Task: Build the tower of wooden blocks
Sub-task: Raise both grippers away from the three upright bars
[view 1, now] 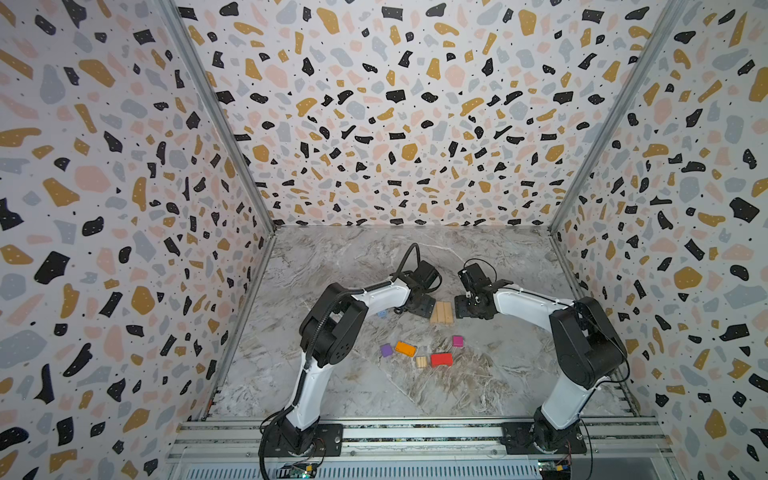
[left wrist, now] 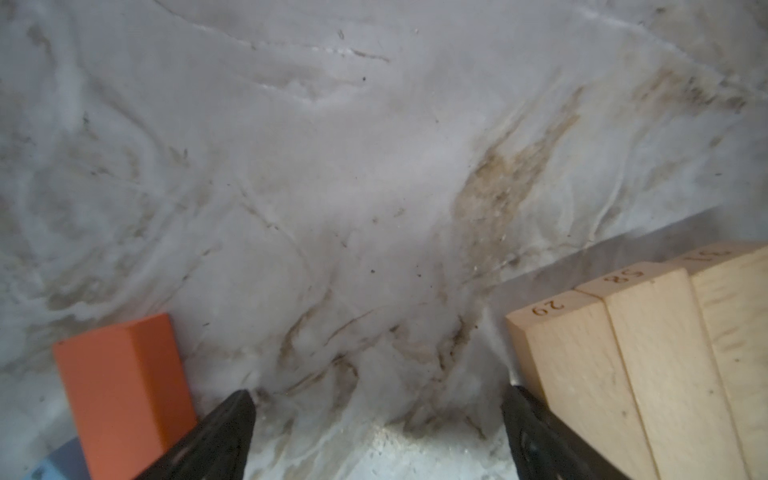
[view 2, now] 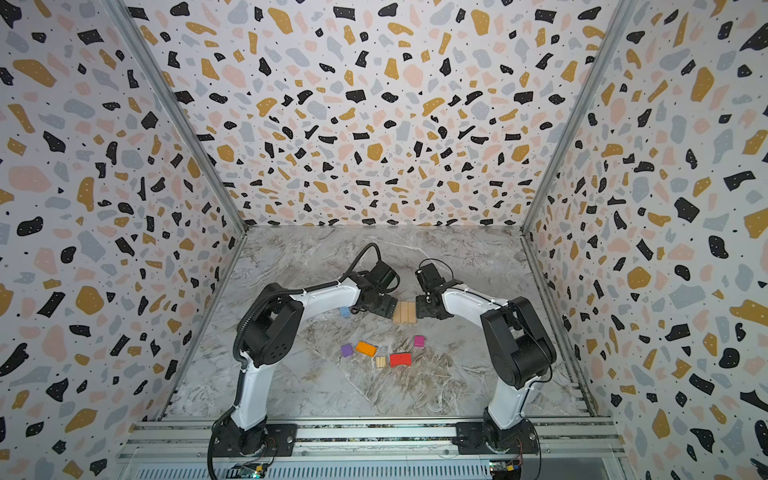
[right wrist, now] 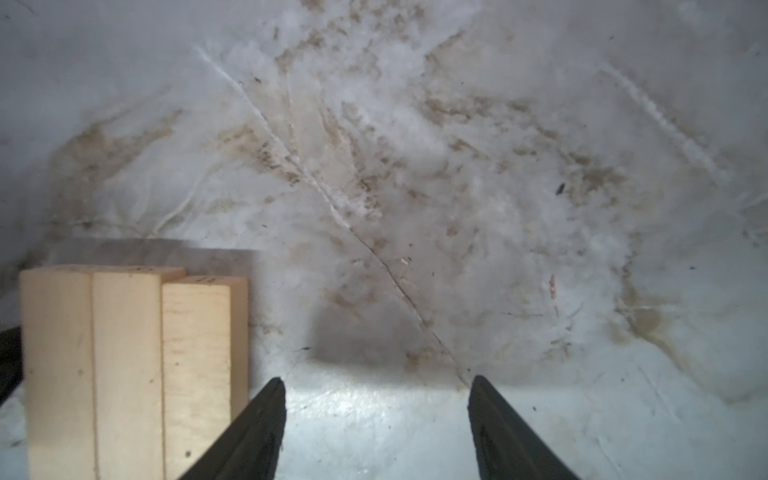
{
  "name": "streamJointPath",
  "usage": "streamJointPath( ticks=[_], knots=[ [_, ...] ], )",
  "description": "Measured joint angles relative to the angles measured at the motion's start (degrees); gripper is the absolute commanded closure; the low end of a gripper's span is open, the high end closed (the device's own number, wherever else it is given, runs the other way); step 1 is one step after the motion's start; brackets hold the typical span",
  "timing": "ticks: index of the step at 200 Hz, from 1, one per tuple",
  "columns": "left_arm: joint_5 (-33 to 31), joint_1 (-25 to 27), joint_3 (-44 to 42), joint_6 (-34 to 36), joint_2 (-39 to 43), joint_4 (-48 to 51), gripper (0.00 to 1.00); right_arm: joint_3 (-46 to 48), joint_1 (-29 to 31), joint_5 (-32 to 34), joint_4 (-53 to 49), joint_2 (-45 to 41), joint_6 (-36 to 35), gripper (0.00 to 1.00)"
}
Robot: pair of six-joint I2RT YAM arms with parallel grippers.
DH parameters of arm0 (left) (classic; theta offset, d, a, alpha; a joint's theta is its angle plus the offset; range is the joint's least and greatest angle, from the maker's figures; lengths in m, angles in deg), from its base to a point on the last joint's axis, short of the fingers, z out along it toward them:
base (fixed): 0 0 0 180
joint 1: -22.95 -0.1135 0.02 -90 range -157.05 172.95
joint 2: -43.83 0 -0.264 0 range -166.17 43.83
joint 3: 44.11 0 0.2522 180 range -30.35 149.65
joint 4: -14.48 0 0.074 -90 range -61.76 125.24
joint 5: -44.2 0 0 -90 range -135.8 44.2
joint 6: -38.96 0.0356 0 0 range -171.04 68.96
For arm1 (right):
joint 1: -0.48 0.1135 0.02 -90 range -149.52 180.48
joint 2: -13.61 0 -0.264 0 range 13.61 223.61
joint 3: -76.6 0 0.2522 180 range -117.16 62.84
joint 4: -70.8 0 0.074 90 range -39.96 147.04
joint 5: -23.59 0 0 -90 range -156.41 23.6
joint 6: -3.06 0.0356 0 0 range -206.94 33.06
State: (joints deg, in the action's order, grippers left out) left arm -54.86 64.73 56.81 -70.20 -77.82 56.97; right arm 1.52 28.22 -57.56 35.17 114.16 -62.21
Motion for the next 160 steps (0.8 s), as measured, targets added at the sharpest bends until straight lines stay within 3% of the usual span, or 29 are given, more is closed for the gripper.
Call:
streamJointPath(
  ticks=[68, 109, 133, 160],
  knots=[
    [-0.6, -1.5, -1.1, -0.1, 3.4, 1.5, 0.05, 0.0, 0.1, 0.6, -1.3, -2.1, -2.0, 0.24],
    [1.3, -3.6, -5.6, 0.5, 15.0, 1.9, 0.05, 0.0, 1.6, 0.9, -3.1, -9.2, -3.8, 0.17],
    [2.6, -5.3, -9.8, 1.1, 22.9, 1.3, 0.04, 0.0, 3.9, 0.2, -3.8, -12.3, -3.9, 0.06],
    [5.3, -8.5, -17.2, 1.6, 31.5, 0.2, 0.04, -0.7, 7.4, -2.2, -4.9, -13.5, -4.0, 0.03]
  ],
)
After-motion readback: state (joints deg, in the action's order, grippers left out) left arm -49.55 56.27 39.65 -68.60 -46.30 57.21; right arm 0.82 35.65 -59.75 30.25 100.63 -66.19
